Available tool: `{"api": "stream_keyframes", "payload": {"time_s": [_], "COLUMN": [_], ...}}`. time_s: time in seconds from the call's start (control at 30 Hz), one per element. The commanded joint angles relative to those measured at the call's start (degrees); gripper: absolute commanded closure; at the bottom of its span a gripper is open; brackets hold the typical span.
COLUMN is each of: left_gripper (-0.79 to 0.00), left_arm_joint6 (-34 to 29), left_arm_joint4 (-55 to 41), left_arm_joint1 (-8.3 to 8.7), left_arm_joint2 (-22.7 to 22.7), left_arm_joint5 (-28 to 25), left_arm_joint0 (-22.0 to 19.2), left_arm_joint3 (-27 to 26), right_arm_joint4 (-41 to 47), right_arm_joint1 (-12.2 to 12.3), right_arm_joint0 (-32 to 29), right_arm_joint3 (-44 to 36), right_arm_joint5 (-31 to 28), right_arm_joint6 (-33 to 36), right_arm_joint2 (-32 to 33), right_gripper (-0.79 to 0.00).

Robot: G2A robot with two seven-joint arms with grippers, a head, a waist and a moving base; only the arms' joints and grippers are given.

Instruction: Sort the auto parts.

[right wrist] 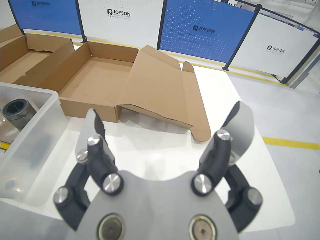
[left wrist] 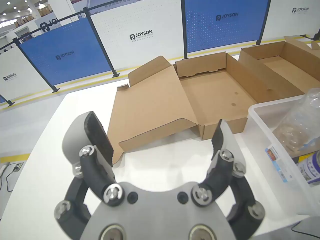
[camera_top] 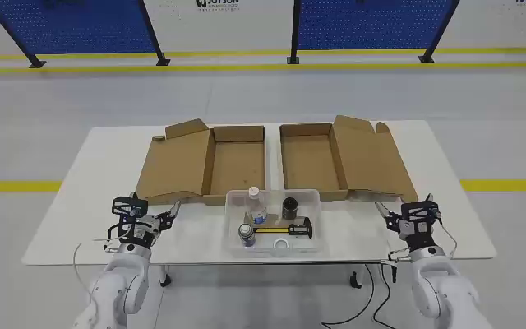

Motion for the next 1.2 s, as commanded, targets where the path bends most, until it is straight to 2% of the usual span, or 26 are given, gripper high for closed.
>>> {"api": "stream_keyframes", "payload": {"time_s": [0.0, 0.73, 0.83, 1.0, 1.17], "left_gripper": [-0.784, -0.784, -0.785, -0.785, -0.785], "left_arm_joint6": [0.0, 0.0, -0.11, -1.44, -4.54], "left_arm_joint4": [0.0, 0.0, 0.61, 3.17, 0.3], "left_arm_joint1": [0.0, 0.0, 0.0, 0.09, -0.08], "left_arm_joint2": [0.0, 0.0, 0.22, 1.96, 5.48], "left_arm_joint5": [0.0, 0.0, -0.65, -4.94, -11.82], "left_arm_joint0": [0.0, 0.0, -1.09, -4.94, -8.72], "left_arm_joint3": [0.0, 0.0, -0.02, -0.2, -1.8], "right_arm_joint4": [0.0, 0.0, 0.0, 0.0, 0.0], "right_arm_joint1": [0.0, 0.0, 0.0, 0.0, 0.0], "right_arm_joint0": [0.0, 0.0, 0.0, 0.0, 0.0], "right_arm_joint3": [0.0, 0.0, 0.0, 0.0, 0.0], "right_arm_joint5": [0.0, 0.0, 0.0, 0.0, 0.0], "right_arm_joint6": [0.0, 0.0, 0.0, 0.0, 0.0], "right_arm_joint2": [0.0, 0.0, 0.0, 0.0, 0.0], "right_gripper": [-0.784, -0.785, -0.785, -0.785, -0.785]}}
